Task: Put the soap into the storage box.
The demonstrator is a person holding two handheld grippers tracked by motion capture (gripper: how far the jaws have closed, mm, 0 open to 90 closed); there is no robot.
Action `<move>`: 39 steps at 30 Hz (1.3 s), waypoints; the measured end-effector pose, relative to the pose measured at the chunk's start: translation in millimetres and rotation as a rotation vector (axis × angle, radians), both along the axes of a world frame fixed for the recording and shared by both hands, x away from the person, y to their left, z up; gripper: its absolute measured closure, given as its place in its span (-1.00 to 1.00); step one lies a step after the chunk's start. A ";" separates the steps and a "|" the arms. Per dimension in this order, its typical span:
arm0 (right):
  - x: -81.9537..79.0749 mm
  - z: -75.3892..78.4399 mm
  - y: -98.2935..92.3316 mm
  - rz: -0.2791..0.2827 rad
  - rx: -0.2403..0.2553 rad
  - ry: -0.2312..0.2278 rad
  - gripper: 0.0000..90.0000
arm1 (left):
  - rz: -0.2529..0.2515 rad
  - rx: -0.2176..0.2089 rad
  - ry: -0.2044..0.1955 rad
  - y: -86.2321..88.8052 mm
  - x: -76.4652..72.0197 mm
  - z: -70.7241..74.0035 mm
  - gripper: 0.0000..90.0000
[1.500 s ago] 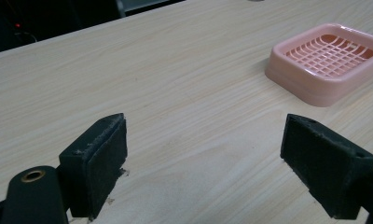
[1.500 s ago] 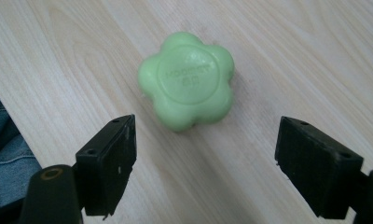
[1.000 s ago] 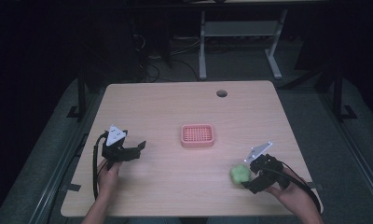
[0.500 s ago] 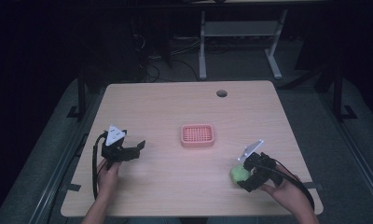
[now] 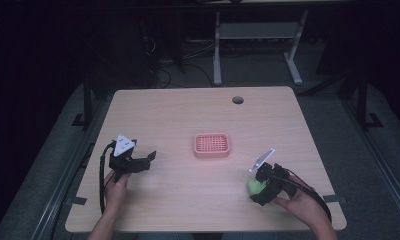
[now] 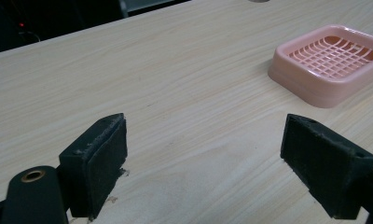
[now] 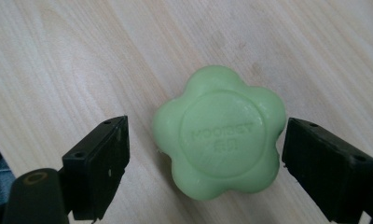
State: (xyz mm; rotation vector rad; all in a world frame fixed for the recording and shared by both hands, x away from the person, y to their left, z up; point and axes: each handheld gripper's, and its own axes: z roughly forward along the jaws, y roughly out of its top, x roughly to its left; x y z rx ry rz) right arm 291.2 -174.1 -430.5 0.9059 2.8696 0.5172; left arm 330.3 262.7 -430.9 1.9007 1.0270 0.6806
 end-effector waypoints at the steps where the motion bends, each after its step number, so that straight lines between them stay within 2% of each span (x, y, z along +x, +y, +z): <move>1: 0.3 -1.0 0.6 -0.006 0.001 0.005 -0.67 | 0.001 0.001 0.000 0.0 0.0 0.0 -0.68; 5: 2.8 -3.9 2.3 -0.022 0.001 0.017 -0.67 | 0.000 0.000 0.000 -0.2 0.0 -0.1 -0.68; 10: 4.8 -6.3 7.7 -0.006 -0.031 0.019 -0.68 | 0.004 0.009 -0.003 0.6 -0.2 0.4 -0.68; 18: 7.8 -11.0 12.0 -0.023 -0.095 0.026 -0.58 | 0.018 -0.014 -0.009 0.8 -0.7 0.4 -0.68; 23: 7.5 -12.1 12.3 -0.027 -0.092 0.036 -0.53 | 0.018 -0.009 -0.007 0.4 -0.6 0.3 -0.68; 31: 8.0 -12.8 13.7 -0.028 -0.110 0.026 -0.47 | 0.017 -0.010 -0.007 0.9 -0.5 0.3 -0.68; 39: 9.4 -12.8 13.2 -0.019 -0.104 0.034 -0.46 | 0.017 -0.011 -0.009 0.9 -1.1 0.6 -0.68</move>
